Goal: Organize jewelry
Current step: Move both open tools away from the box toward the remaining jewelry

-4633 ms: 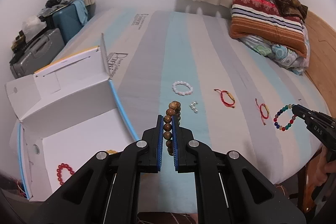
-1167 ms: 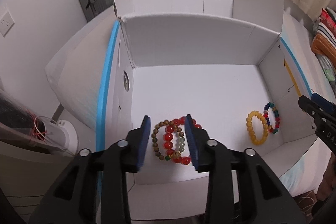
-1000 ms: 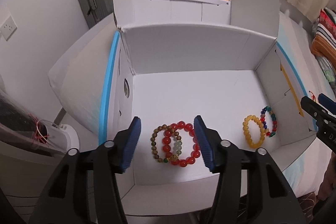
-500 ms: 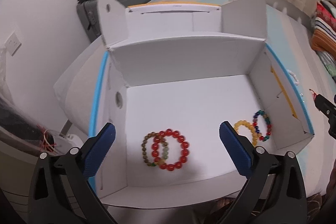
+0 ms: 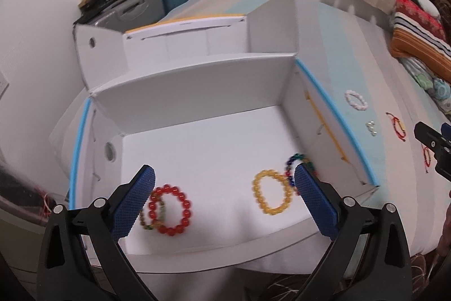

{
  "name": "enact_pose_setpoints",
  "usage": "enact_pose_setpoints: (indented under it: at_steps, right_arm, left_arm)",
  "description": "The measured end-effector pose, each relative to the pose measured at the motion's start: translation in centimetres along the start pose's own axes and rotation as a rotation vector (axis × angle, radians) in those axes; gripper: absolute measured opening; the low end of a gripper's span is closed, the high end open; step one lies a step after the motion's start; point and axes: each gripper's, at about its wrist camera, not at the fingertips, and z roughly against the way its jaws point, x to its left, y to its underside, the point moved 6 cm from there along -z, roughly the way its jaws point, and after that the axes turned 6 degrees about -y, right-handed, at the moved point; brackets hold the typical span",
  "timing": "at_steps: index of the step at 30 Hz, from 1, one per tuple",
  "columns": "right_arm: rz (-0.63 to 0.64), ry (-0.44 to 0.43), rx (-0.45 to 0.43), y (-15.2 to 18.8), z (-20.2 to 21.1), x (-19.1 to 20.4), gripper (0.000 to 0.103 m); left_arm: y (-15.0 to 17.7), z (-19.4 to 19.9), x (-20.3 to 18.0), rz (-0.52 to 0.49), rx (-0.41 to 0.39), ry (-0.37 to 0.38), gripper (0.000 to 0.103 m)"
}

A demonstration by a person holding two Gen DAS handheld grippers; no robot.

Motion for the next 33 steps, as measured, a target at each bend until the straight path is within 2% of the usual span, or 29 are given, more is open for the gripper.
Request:
enact_pose_setpoints:
  at_steps: [13, 22, 33]
  right_arm:
    - [-0.069, 0.045, -0.008, 1.0, 1.3, -7.1, 0.096]
    - [-0.112, 0.065, -0.012, 1.8, 2.3, -11.9, 0.096]
    - [-0.165, 0.094, -0.004, 3.3, 2.9, -17.3, 0.096]
  left_arm:
    - [-0.8, 1.4, -5.9, -0.030, -0.033, 0.073, 0.097]
    - [-1.0, 2.3, -11.1, -0.057, -0.058, 0.164, 0.097]
    - [-1.1, 2.6, -16.8, -0.105, -0.072, 0.220, 0.097]
